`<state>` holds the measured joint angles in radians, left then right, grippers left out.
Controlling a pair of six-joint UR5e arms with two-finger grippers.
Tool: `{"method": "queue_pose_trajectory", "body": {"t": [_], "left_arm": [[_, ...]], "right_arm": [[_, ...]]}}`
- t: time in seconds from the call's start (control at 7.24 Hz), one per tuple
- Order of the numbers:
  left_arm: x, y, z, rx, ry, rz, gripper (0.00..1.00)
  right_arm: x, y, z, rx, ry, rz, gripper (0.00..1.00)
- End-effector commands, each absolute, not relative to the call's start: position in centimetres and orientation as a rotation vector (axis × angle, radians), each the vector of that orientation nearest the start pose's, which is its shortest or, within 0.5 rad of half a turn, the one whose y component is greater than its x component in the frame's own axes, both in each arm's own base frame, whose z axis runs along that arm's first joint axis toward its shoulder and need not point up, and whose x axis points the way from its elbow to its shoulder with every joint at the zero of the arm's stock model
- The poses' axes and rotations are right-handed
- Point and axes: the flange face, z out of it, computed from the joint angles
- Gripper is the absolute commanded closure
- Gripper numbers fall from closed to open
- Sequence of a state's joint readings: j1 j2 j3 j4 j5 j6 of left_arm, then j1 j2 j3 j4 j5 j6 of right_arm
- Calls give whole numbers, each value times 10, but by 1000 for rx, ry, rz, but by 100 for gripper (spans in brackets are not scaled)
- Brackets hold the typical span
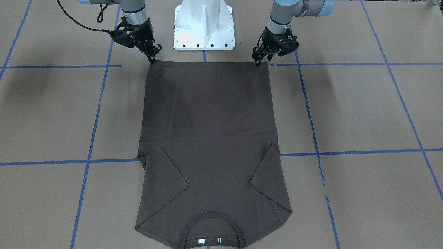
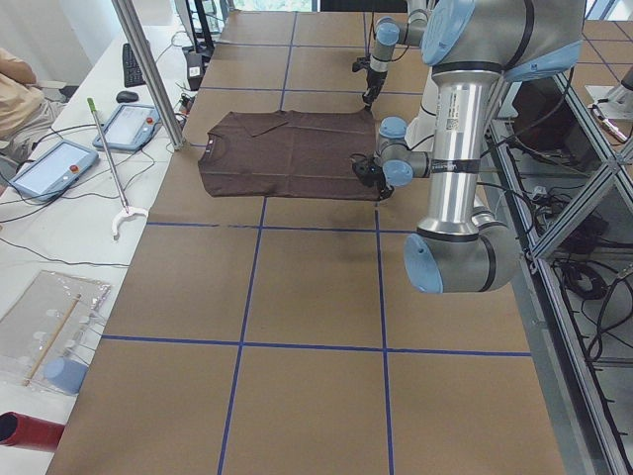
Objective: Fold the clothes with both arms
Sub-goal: 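Move the left gripper to the other hem corner and grasp both hem corners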
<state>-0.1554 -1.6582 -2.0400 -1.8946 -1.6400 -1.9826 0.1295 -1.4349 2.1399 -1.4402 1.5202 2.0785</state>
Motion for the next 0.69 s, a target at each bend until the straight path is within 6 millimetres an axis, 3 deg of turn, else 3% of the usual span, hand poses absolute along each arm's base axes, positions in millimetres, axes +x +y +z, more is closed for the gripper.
{"method": "queue_pose_trajectory", "body": {"t": [0.0, 0.14, 0.28, 0.55], "left_arm": [[486, -202, 366, -181, 871, -500, 39], [485, -203, 366, -181, 869, -503, 66], [484, -203, 369, -180, 863, -502, 100], [480, -204, 363, -181, 876, -506, 100]], "right_arm": [[-475, -202, 323, -112, -843, 621, 100], [-475, -202, 322, -112, -844, 621, 100], [-474, -202, 322, -112, -845, 624, 100], [-475, -203, 322, -112, -846, 622, 100]]}}
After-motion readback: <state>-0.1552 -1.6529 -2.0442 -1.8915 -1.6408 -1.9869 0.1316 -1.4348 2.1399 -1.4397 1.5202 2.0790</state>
